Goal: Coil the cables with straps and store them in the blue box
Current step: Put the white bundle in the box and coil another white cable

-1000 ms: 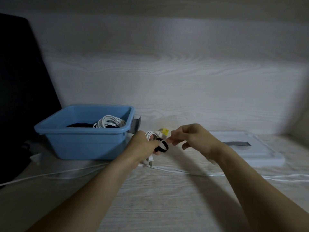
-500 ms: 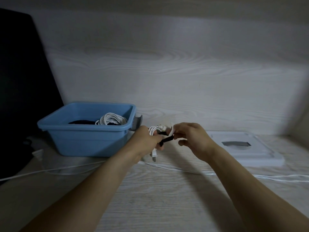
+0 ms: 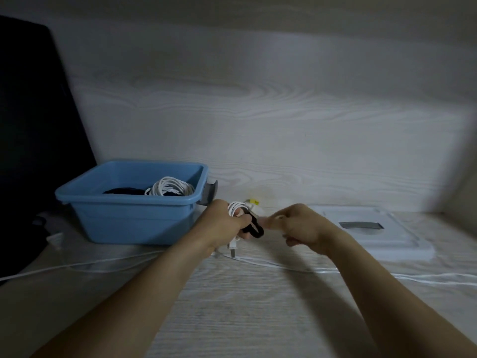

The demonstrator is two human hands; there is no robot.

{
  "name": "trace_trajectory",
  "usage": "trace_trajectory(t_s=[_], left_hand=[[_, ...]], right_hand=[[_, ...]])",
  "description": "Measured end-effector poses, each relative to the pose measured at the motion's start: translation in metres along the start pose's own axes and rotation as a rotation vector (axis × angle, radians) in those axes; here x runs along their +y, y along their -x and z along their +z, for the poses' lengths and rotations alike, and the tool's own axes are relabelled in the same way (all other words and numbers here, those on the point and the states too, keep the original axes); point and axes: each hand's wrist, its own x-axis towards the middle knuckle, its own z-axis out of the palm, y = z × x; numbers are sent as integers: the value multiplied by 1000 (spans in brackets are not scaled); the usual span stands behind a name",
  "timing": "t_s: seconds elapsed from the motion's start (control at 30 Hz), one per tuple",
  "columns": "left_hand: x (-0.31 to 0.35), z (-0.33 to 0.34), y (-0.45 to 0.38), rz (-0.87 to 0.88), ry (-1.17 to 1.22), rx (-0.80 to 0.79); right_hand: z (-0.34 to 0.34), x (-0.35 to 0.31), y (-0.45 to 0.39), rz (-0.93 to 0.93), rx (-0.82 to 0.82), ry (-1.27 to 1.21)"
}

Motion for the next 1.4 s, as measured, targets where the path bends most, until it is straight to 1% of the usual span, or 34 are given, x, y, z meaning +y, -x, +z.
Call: trace_trajectory(t_s=[0.07,0.13,0.2,0.23,0.3,0.37,0.43,0.5,0.57,0.63,0.73,0.83,0.87,0.97,1.07,1.17,1.27,1.33,1.4], left_hand=[[3,1,1,12,37,-1],[7,1,4,21,47,8],[10,1,6,23,38,36],[12,0,7,12,13,46],[15,-2,10,-39,-41,59],[17,-4,10,-80,-18,43],[21,-4,11,-90,95,26],[27,-3,13,-108,265,12],[33,0,16,-132,447,-8],[36,1,17,-109,533,-6],[36,2,17,-9,472,29],[32,1,17,90,351,35],[31,1,17,140,294,35],[30,3,20,298,170,38],[32,7,22,344,124,91],[34,10,23,317,185,139],[34,11,23,298,297,128],[35,11,24,358,253,113],[34,10,26,426,185,127]], right_hand=[[6,2,2,44,-108,-41],[10,3,2,39,-135,-188],[7,4,-2,56,-64,-261],[4,5,-5,74,-17,-245],[-2,9,-9,109,63,-106],[-7,18,-13,139,139,28],[-10,24,-12,153,174,97],[-14,26,-12,135,171,112],[-17,24,-14,112,211,60],[-21,21,-17,115,239,-29],[-29,7,-13,105,193,-200],[-30,-12,1,-5,97,-402],[-29,-18,6,-51,83,-436],[-20,-33,19,-131,92,-350],[-10,-41,30,-105,75,-218],[-3,-44,35,-116,160,-232],[3,-46,35,-178,272,-312],[11,-45,34,-214,350,-324],[17,-44,32,-208,427,-338]])
